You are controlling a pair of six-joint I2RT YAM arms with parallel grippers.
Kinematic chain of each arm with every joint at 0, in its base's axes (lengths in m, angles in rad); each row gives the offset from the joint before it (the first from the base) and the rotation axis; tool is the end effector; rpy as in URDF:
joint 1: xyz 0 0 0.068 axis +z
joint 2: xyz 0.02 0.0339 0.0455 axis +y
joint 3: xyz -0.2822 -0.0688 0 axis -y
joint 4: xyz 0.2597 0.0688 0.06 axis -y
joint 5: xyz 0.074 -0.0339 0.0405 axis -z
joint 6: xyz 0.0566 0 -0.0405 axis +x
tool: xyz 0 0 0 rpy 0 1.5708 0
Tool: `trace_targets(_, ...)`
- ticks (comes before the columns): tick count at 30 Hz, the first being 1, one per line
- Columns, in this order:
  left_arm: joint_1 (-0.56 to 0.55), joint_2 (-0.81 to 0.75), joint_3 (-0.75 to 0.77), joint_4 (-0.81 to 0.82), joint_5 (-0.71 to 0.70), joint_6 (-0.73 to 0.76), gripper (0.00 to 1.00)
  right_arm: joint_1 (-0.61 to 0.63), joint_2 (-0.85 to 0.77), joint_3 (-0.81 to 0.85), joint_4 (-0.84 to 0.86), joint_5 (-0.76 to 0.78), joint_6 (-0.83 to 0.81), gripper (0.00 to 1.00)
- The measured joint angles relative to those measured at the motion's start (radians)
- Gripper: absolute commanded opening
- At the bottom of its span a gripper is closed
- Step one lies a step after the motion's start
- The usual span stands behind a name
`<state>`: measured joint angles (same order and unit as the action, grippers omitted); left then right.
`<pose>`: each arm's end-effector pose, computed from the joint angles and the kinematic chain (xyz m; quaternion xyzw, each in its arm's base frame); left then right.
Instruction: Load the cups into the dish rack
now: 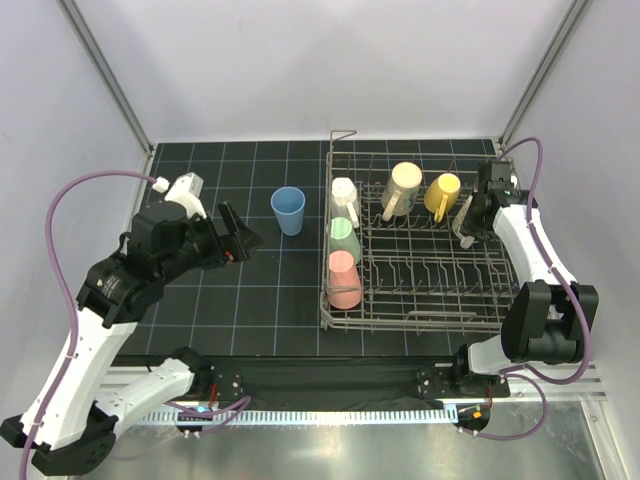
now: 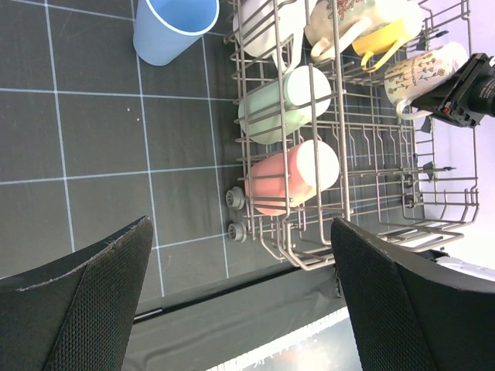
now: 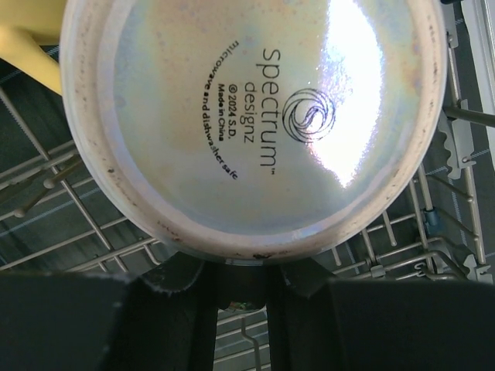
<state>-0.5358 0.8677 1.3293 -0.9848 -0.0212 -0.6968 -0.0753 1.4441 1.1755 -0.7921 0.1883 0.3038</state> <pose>0.1351 -0.0788 0.4329 -0.0749 0.8626 -0.2816 0.4134 0.3122 -0.0342 0.2693 0.2048 0.9416 -0.0617 0.2599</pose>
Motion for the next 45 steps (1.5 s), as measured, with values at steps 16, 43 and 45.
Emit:
trace_targets(16, 0.0, 0.014, 0.0, 0.001, 0.0, 0.005, 0.93, -0.002, 0.018, 0.011, 0.016, -0.01, -0.01, 0.38)
trace_targets(43, 0.0, -0.028, -0.013, 0.0, 0.046, -0.03, 0.92, 0.008, -0.029, -0.041, 0.011, -0.045, -0.013, 0.88)
trace_targets(45, 0.0, -0.024, -0.013, 0.0, 0.046, -0.031, 0.92, 0.008, -0.036, -0.042, 0.009, -0.045, -0.014, 0.9)
